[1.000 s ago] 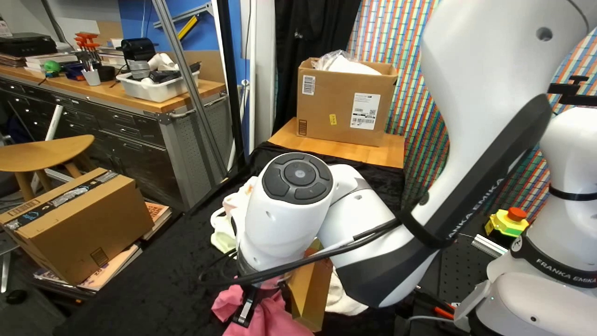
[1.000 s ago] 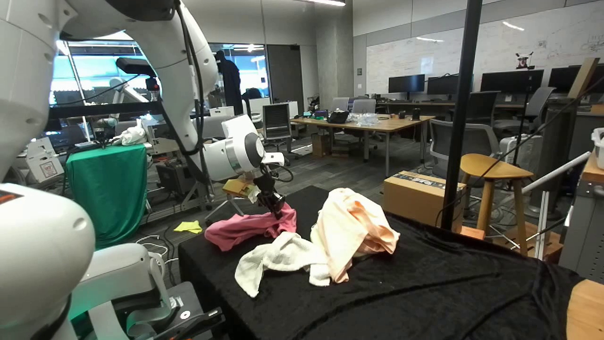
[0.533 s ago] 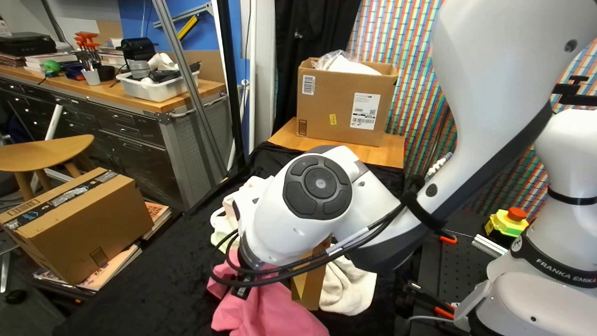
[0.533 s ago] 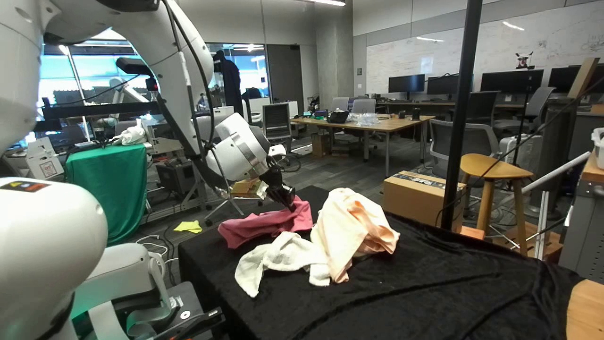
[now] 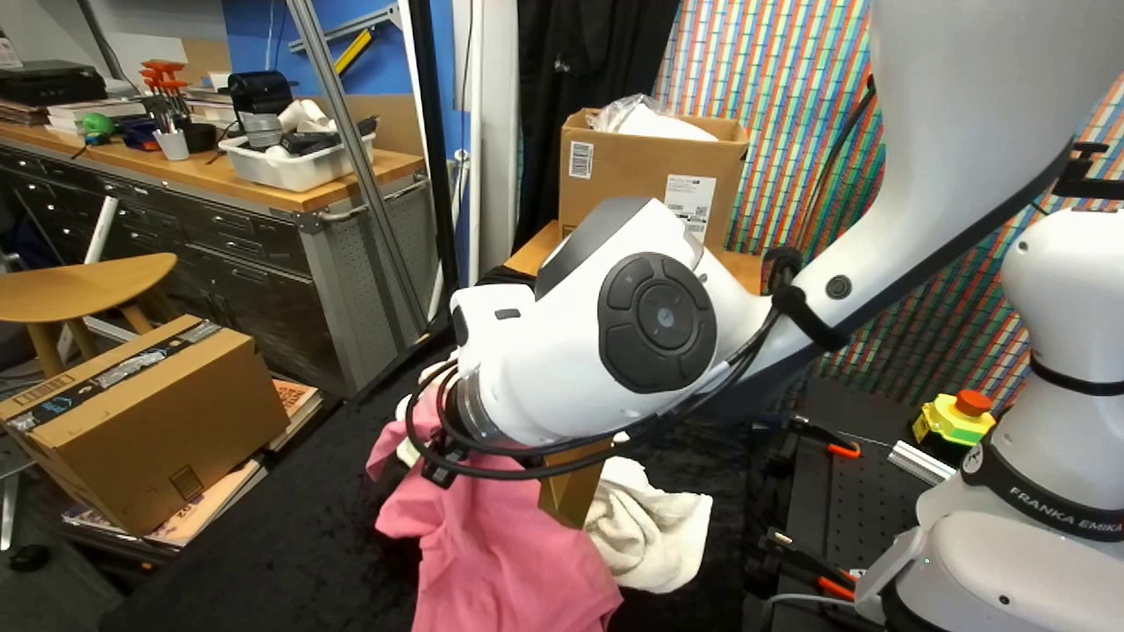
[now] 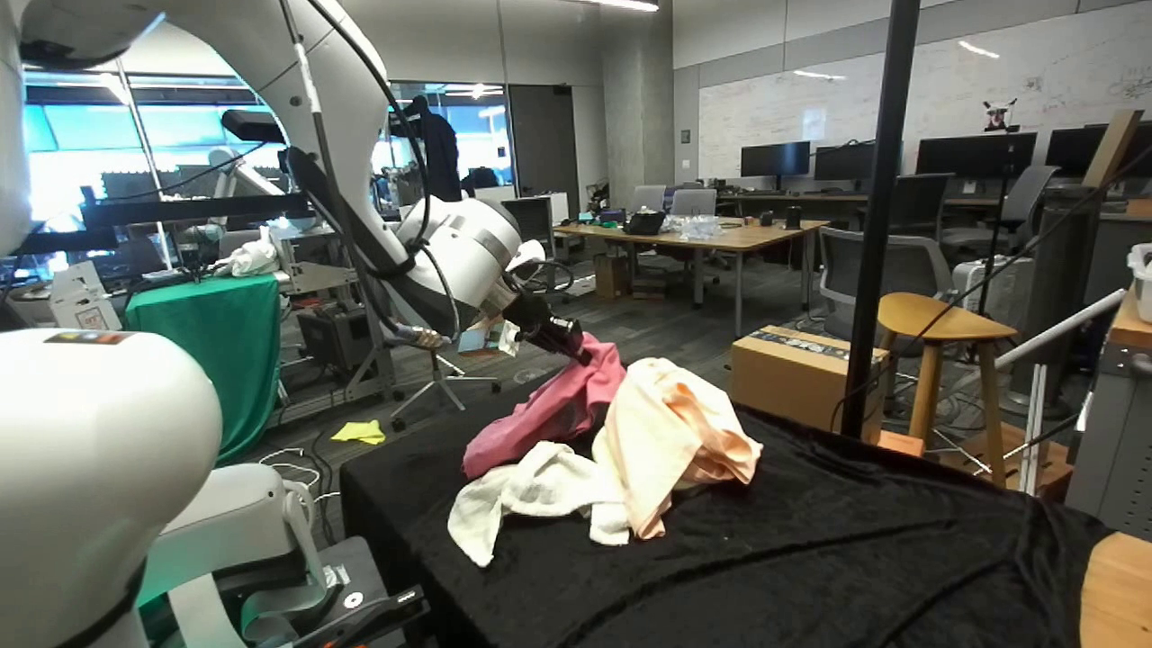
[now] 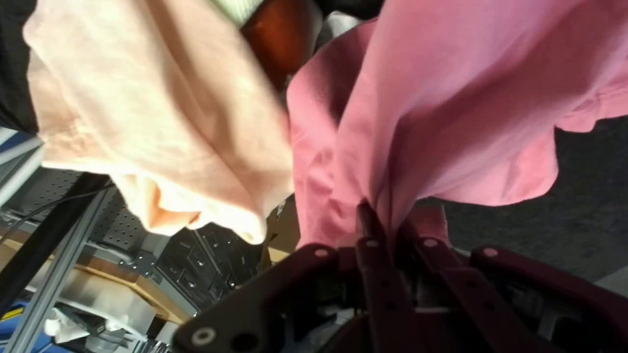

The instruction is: Pile the items on the black tablecloth together.

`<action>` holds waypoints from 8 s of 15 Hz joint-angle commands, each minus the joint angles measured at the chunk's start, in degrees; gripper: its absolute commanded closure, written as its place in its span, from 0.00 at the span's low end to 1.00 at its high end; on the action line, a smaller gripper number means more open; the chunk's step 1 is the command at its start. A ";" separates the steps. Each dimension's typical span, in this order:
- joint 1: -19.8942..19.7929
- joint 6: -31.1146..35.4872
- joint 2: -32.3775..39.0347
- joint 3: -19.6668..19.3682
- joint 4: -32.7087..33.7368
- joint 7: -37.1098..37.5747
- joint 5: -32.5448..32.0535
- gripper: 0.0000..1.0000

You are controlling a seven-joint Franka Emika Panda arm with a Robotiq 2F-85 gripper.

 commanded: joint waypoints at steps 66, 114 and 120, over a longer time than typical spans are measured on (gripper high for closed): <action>-63.24 -18.88 -12.28 54.40 -12.86 -74.66 74.47 0.00; -67.12 -25.04 -24.32 50.14 0.27 -82.46 82.93 0.91; -67.06 -22.14 -18.62 50.33 6.13 -76.55 78.69 0.91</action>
